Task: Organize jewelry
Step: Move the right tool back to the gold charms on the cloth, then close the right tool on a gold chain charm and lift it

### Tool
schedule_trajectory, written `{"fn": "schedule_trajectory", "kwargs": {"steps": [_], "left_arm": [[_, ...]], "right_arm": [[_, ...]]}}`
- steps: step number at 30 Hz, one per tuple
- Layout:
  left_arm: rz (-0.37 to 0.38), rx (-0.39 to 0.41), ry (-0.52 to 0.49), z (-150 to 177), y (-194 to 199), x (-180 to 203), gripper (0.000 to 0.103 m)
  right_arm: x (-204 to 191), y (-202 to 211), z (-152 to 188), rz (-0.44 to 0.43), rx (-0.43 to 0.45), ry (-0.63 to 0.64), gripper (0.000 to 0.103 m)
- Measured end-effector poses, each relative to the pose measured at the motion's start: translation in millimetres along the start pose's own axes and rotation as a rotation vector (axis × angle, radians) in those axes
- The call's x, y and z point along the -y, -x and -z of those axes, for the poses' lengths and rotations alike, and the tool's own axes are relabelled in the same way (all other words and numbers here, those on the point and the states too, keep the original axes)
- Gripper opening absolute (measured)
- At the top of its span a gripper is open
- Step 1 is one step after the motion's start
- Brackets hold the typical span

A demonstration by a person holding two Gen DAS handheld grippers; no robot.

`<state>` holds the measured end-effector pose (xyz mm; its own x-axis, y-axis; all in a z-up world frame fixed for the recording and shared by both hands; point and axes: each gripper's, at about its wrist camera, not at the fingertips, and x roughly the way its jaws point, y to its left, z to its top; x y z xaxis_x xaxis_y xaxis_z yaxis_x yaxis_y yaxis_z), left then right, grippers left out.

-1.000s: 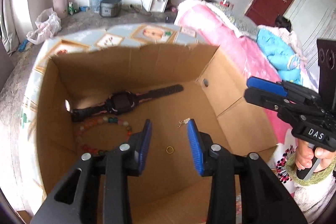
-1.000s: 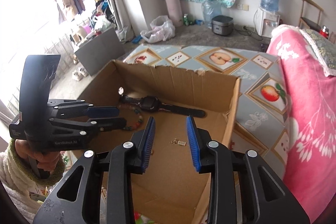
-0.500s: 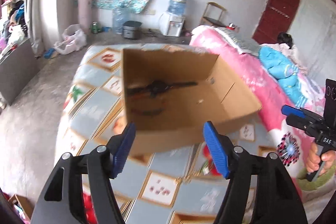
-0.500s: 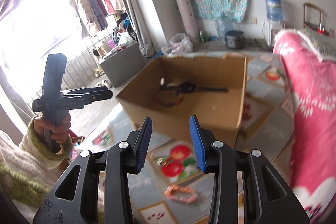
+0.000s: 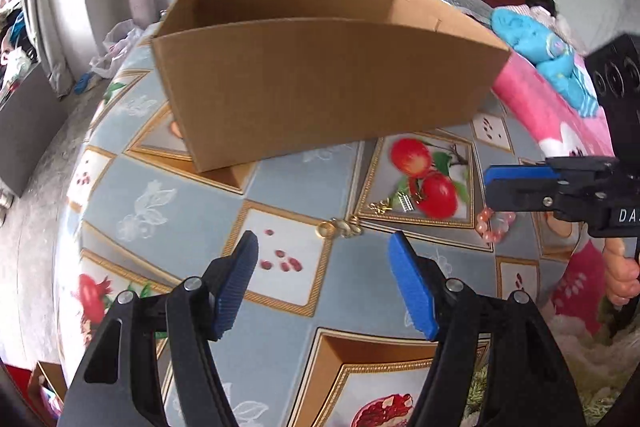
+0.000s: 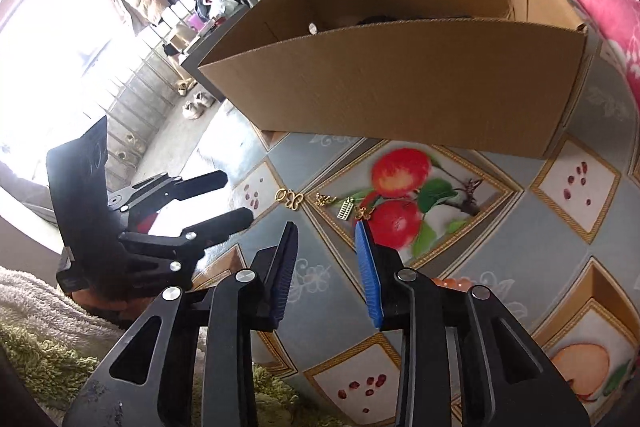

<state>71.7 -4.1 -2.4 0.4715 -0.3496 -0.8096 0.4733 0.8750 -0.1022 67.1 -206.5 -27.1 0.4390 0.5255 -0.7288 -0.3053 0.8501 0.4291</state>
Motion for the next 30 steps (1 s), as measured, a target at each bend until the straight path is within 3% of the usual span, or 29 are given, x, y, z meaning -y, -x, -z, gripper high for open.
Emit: {"fn": "schedule_trajectory", "kwargs": {"steps": [6, 9, 16, 22, 30], "left_arm": [[-0.042, 0.018, -0.095, -0.3, -11.5, 4.5, 0.040], [-0.043, 0.024, -0.147, -4.2, -14.3, 8.2, 0.034], [0.072, -0.010, -0.137, -6.3, -23.6, 16.2, 0.028], [0.077, -0.026, -0.122, -6.5, -28.9, 16.2, 0.023], [0.077, -0.039, -0.116, -5.3, -32.7, 18.0, 0.022]], "right_arm": [[-13.9, -20.0, -8.0, 0.033, -0.039, 0.037, 0.024], [-16.2, -25.3, -10.1, 0.084, -0.044, 0.054, 0.024], [-10.7, -34.9, -12.1, 0.171, -0.057, 0.088, 0.024], [-14.8, -49.6, -15.1, 0.239, -0.070, 0.162, 0.022], [-22.5, -58.2, -12.6, 0.308, -0.068, 0.220, 0.016]]}}
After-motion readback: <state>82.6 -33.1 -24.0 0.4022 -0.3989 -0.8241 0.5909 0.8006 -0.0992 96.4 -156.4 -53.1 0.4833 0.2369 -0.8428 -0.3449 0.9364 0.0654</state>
